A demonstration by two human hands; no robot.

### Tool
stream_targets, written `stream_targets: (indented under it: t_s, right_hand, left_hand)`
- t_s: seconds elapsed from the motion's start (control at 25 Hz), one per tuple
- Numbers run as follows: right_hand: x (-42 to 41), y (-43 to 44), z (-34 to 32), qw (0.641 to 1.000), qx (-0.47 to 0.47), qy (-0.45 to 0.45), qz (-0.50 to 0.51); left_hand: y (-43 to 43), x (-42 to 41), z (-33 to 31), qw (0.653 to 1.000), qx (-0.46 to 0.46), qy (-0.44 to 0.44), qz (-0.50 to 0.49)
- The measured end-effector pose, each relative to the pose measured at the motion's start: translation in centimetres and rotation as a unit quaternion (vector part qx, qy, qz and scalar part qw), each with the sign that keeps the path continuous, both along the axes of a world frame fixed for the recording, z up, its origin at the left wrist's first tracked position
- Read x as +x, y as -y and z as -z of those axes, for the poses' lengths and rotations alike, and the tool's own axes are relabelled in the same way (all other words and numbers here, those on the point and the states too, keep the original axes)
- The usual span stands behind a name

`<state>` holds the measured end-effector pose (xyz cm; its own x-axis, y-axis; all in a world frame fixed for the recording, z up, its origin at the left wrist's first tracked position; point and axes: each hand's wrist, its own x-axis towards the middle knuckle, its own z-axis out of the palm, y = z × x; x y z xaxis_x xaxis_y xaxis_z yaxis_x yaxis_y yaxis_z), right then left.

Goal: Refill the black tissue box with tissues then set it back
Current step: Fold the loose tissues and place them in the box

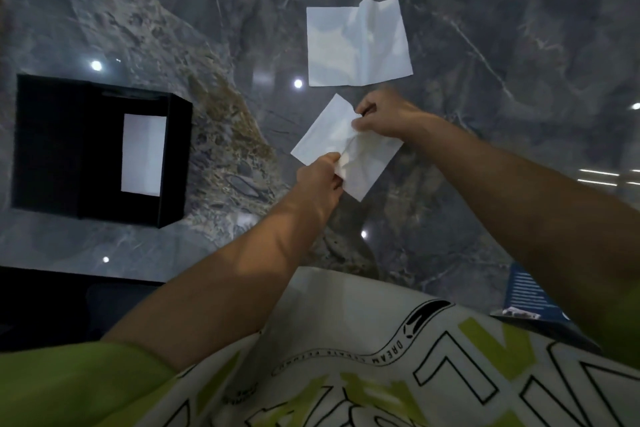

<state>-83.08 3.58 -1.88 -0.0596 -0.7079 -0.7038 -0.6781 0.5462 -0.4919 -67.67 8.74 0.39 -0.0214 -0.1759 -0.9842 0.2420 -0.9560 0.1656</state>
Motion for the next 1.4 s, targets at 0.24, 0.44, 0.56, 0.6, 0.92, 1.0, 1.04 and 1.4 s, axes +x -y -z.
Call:
stream_targets:
  t_s: [0.24,0.44,0.56,0.6,0.92,1.0,1.04,1.4]
  right_hand:
    - [-0.3,-2.9,-1.0,0.965,0.055,0.159,0.202]
    - [1.1,-5.5,-2.1,0.926,0.008,0.239,0.293]
    - [2.7,-7.0,-3.1,0.888,-0.03,0.288,0.358]
    - [3.2,-7.3,-3.4,0.88,-0.036,0.299,0.367]
    - [8.6,-9.2,-5.6,0.849,-0.016,0.405,0.34]
    - [9.8,-9.1,-6.0,0.846,-0.018,0.414,0.337]
    - [10.7,-8.9,-6.1,0.845,-0.017,0.416,0.335]
    - [23.1,-5.5,-7.8,0.863,-0.011,0.373,0.342]
  left_hand:
    - [-0.2,2.4,0.6,0.993,-0.078,-0.004,0.083]
    - [-0.5,5.9,-0.9,0.964,-0.223,-0.056,0.135]
    - [-0.5,8.0,-1.7,0.949,-0.272,-0.045,0.156]
    - [-0.4,8.7,-1.8,0.944,-0.281,-0.04,0.167]
    - [0.3,15.1,-3.1,0.925,-0.334,-0.008,0.183]
    - [0.7,16.6,-3.5,0.922,-0.341,-0.012,0.183]
    - [1.0,17.7,-3.7,0.921,-0.345,-0.01,0.183]
    - [6.6,30.4,-5.0,0.905,-0.363,-0.086,0.206]
